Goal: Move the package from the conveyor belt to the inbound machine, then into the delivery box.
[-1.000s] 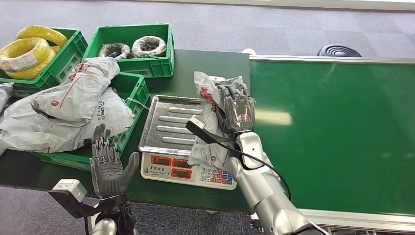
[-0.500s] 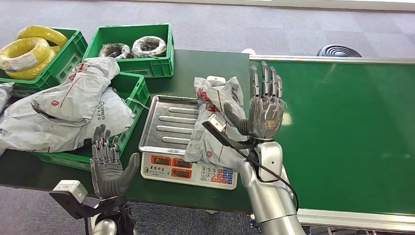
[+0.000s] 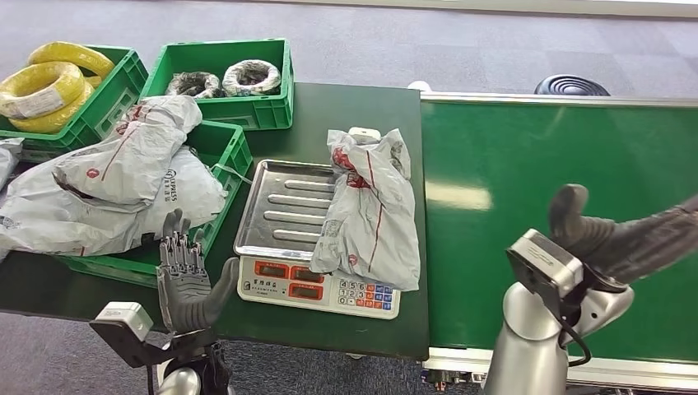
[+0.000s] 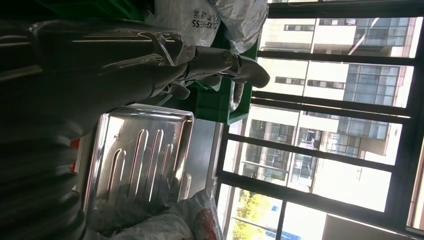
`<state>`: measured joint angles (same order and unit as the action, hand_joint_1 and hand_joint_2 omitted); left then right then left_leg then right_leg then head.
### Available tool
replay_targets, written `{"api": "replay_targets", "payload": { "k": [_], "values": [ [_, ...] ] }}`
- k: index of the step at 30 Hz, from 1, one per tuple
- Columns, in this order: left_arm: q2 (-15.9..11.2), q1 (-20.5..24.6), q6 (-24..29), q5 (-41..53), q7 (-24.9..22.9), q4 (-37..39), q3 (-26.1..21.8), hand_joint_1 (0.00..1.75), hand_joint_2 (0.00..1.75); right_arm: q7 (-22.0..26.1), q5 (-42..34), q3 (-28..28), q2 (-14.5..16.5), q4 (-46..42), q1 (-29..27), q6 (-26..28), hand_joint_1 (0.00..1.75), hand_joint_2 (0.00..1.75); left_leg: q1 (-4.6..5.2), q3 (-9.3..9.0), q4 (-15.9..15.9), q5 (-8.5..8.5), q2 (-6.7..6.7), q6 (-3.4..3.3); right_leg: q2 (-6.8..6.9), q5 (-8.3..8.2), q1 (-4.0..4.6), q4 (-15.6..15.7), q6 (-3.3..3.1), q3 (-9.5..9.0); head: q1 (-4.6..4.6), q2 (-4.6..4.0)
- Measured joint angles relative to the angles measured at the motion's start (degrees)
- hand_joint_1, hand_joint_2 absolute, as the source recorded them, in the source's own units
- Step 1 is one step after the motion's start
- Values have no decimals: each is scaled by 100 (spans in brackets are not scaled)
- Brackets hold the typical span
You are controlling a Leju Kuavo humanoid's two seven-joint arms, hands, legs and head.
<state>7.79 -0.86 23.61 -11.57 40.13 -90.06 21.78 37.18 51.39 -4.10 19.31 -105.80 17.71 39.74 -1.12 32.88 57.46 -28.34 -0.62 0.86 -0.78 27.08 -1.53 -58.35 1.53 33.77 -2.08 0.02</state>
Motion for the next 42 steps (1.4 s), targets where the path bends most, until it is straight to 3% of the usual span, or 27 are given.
{"api": "replay_targets", "payload": {
  "k": [4, 7, 11, 15, 19, 22, 26, 42],
  "values": [
    [42, 110, 367, 637, 1, -69, -16, 0, 175, 170, -342, -226, 32, -620, -119, -5, 0, 0, -1, -10, -1, 1, 4, 1, -4, -1, 1, -1, -1, -7, -2, 0],
    [50, 388, 979, 1745, -77, -154, 28, 0, 175, 83, -461, -278, 48, -878, -235, -7, 0, 0, -2, -15, -1, 3, -1, 1, -2, -1, 2, -1, -1, -11, -2, 0],
    [74, 1244, 1345, 4178, -999, 343, 266, 0, 175, 146, -949, -345, 54, -891, -436, -9, 0, 0, -1, -22, 0, 6, -10, -2, 13, -2, 1, -1, 1, -29, -1, 0],
    [270, 2291, 1120, 6234, -2113, 1329, 550, 0, 175, 138, -1112, -374, 56, -796, -566, -9, 0, 0, 1, -27, 4, 9, -9, -7, 10, -7, 0, -1, 3, -36, -1, 0],
    [579, 3321, 734, 7575, -2945, 2507, 963, 0, 175, 142, -1117, -379, 56, -625, -600, -9, 0, 0, 1, -28, 5, 10, -10, -8, 10, -10, -1, -2, 3, -37, -1, 0],
    [852, 3841, 623, 7996, -3201, 3291, 1262, 0, 175, 133, -1074, -378, 56, -538, -602, -9, 0, 0, 1, -27, 5, 9, -6, -8, 8, -10, -1, -3, 3, -33, -2, 0],
    [1103, 4182, 532, 8135, -3290, 4096, 1569, 0, 175, 131, -1058, -381, 56, -495, -628, -9, 0, 0, 0, -22, 3, 8, -6, -7, 7, -8, 0, -2, 3, -26, -3, 0],
    [1294, 4338, 144, 7935, -3356, 5332, 2604, 0, 175, 162, -1060, -434, 56, -475, -742, -9, 0, 0, 0, -19, 2, 8, -5, -7, 7, -8, 0, -2, 2, -24, -3, 0]
  ]
}}
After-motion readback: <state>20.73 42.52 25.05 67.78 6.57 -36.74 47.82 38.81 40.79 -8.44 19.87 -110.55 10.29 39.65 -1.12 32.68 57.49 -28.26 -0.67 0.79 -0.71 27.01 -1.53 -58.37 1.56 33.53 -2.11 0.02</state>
